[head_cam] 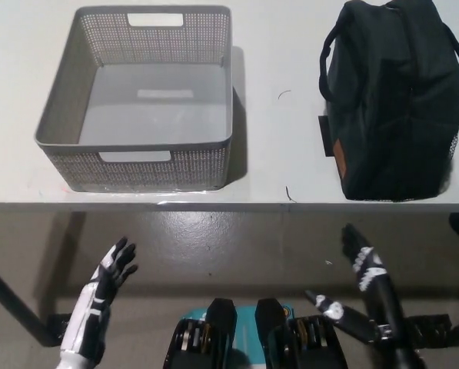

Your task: Use both hands to pick up a lunch bag on the right hand side and place it into a container on the left hand side

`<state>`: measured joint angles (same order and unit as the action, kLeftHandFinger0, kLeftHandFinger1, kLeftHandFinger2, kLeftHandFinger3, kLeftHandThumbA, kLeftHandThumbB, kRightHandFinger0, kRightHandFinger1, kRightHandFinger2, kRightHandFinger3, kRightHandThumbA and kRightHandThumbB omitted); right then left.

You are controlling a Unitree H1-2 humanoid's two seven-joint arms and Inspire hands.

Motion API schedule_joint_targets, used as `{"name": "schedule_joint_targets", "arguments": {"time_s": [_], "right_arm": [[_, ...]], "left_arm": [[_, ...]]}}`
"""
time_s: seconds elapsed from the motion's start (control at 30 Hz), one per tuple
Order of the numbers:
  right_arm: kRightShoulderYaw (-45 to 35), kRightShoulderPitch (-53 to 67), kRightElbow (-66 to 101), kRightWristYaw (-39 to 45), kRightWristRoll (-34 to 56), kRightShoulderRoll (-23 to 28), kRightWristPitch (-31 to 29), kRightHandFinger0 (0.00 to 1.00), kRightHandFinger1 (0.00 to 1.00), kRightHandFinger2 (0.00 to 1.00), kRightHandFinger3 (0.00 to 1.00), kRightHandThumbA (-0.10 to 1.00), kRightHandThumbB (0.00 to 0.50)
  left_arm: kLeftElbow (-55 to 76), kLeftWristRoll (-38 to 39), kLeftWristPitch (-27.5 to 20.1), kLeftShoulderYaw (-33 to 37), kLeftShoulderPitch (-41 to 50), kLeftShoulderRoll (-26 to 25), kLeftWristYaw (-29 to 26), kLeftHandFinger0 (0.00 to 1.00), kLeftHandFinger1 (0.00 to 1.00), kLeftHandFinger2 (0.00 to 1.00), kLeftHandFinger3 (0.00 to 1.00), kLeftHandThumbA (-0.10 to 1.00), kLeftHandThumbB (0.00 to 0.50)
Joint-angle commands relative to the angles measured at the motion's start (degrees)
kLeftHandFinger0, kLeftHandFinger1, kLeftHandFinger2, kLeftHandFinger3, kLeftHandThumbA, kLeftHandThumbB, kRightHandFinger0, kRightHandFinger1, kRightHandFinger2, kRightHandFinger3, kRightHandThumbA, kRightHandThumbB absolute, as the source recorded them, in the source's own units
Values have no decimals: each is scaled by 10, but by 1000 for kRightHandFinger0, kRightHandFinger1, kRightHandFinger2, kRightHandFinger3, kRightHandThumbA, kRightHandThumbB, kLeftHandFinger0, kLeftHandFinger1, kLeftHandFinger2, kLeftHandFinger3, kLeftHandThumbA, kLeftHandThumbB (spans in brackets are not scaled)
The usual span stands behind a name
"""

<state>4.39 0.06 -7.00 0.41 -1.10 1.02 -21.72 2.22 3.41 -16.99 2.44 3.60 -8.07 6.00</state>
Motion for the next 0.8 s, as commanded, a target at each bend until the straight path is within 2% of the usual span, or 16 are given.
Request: {"name": "schedule_joint_targets", "arguments": {"time_s": [0.0, 0.03, 0.17, 0.3, 0.37, 0.5, 0.57, 0.6, 0.67, 0.77], "right_arm": [[-33, 0, 65, -21, 5, 6, -52, 1000, 1000, 1000, 1000, 1000, 186], [-42, -1, 84, -24, 10, 6, -45, 1000, 1000, 1000, 1000, 1000, 195], [-65, -5, 140, -25, 18, 7, -31, 1000, 1000, 1000, 1000, 1000, 162], [-88, -9, 185, -37, -2, 8, -11, 1000, 1000, 1000, 1000, 1000, 193], [-97, -12, 192, -39, -2, 9, -10, 1000, 1000, 1000, 1000, 1000, 203], [-120, -31, 202, -50, -4, 12, 3, 1000, 1000, 1000, 1000, 1000, 203], [-134, -45, 205, -52, 24, 17, 20, 1000, 1000, 1000, 1000, 1000, 208], [-137, -48, 205, -53, 30, 18, 24, 1000, 1000, 1000, 1000, 1000, 207], [-149, -66, 194, -49, 56, 27, 26, 1000, 1000, 1000, 1000, 1000, 165], [-160, -90, 184, -46, 66, 42, 39, 1000, 1000, 1000, 1000, 1000, 123]], "left_arm": [[80, 25, 13, 25, -2, -8, 38, 1000, 1000, 1000, 1000, 1000, 165], [97, 25, 13, 31, -4, -8, 41, 1000, 1000, 1000, 1000, 1000, 164], [149, 20, 28, 52, -11, 1, 40, 1000, 1000, 1000, 1000, 1000, 157], [194, 13, 55, 72, -38, 10, 43, 1000, 1000, 1000, 1000, 1000, 190], [196, 17, 58, 78, -55, 12, 46, 1000, 1000, 1000, 1000, 1000, 157], [199, 14, 88, 83, -105, 27, 44, 1000, 1000, 1000, 1000, 1000, 190], [209, 12, 134, 87, -146, 40, 41, 1000, 1000, 1000, 1000, 1000, 227], [210, 11, 142, 87, -156, 43, 40, 1000, 1000, 1000, 1000, 1000, 233], [204, 5, 167, 89, -193, 53, 37, 1000, 1000, 1000, 1000, 1000, 260], [182, 11, 205, 79, -250, 78, 22, 1000, 1000, 1000, 1000, 1000, 233]]}}
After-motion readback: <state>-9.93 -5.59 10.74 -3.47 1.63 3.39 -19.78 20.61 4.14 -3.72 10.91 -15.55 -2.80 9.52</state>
